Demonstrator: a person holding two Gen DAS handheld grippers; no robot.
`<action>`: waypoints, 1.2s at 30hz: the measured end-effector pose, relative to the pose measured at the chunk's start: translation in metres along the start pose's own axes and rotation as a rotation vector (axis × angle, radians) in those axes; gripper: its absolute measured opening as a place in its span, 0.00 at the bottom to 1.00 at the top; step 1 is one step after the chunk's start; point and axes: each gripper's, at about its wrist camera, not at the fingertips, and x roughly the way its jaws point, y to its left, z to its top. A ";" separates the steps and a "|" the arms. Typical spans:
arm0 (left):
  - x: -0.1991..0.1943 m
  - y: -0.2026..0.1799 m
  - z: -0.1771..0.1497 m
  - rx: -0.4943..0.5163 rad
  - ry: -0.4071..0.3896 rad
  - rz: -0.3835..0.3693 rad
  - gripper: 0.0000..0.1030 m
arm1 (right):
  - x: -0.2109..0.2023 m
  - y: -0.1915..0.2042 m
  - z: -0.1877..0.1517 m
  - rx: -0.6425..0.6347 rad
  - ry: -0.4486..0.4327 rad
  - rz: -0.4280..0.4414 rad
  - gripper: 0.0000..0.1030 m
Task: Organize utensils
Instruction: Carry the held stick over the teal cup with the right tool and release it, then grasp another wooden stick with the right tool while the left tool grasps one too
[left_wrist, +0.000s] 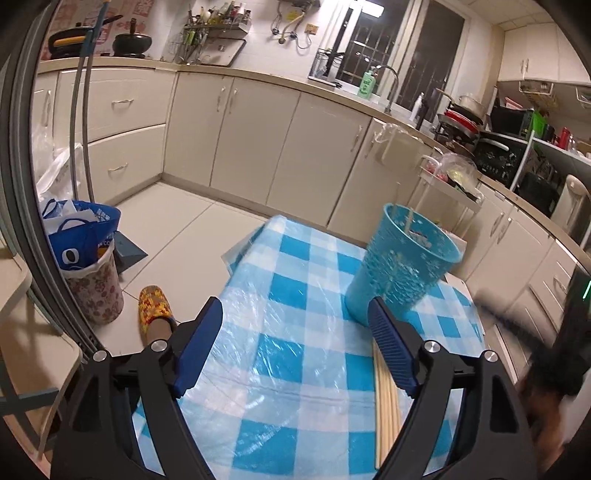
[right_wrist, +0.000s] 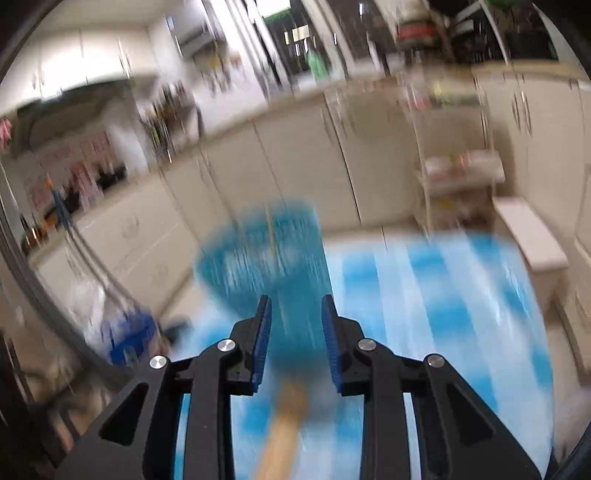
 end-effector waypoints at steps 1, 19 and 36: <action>-0.001 -0.003 -0.003 0.008 0.010 -0.001 0.75 | 0.006 -0.002 -0.013 0.000 0.047 -0.007 0.24; 0.005 -0.006 -0.029 0.072 0.112 0.023 0.79 | 0.063 0.033 -0.057 -0.173 0.222 -0.089 0.16; 0.101 -0.080 -0.061 0.285 0.301 -0.011 0.78 | 0.045 -0.005 -0.062 -0.151 0.221 -0.064 0.06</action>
